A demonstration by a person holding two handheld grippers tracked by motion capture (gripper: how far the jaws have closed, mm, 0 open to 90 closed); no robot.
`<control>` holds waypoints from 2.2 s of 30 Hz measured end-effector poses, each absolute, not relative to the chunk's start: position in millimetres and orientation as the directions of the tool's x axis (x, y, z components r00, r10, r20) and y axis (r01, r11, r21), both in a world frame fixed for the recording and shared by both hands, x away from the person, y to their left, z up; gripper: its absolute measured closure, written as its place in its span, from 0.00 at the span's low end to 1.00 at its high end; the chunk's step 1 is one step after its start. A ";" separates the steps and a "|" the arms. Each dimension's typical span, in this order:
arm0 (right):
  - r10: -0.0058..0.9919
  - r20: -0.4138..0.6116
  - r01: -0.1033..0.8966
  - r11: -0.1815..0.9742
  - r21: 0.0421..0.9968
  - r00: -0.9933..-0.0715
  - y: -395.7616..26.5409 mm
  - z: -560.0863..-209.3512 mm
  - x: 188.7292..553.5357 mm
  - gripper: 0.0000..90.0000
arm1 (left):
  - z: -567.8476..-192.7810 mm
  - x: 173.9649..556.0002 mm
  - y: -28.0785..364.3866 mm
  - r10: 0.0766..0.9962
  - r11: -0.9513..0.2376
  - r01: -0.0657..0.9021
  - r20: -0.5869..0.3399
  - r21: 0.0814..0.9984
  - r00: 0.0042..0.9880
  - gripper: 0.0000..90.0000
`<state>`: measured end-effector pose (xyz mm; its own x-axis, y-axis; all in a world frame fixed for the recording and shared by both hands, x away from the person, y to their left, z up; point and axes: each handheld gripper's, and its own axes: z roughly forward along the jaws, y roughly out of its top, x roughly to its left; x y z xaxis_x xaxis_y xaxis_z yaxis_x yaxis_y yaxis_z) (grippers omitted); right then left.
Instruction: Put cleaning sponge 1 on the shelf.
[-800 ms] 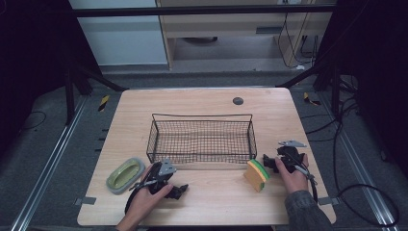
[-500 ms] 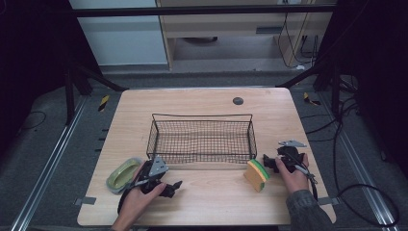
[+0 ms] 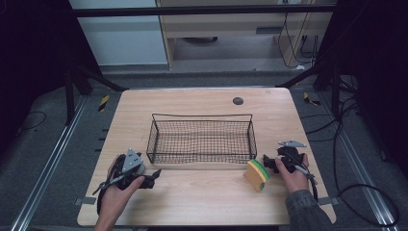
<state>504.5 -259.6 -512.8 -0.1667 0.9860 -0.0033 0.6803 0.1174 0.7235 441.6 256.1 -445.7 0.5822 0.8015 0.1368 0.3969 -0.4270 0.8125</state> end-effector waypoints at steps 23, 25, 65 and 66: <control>0.986 -0.001 0.680 0.117 0.723 -0.169 -259.6 -512.7 502.4 0.01 | -447.8 458.3 323.3 0.904 -0.327 0.504 0.109 0.799 0.414 0.10; 0.985 -0.001 0.682 0.120 0.722 -0.172 -259.8 -512.6 501.6 0.01 | -445.1 460.9 323.4 0.896 -0.348 0.519 0.113 0.780 0.430 0.10; 0.975 -0.001 0.672 0.154 0.724 -0.222 -269.4 -513.0 483.0 0.01 | -411.6 493.2 309.7 0.757 -0.629 0.682 0.095 0.373 0.647 0.22; 0.975 -0.005 0.671 0.158 0.725 -0.224 -269.8 -513.2 482.6 0.01 | -413.7 493.8 310.5 0.759 -0.628 0.687 0.091 0.365 0.645 0.23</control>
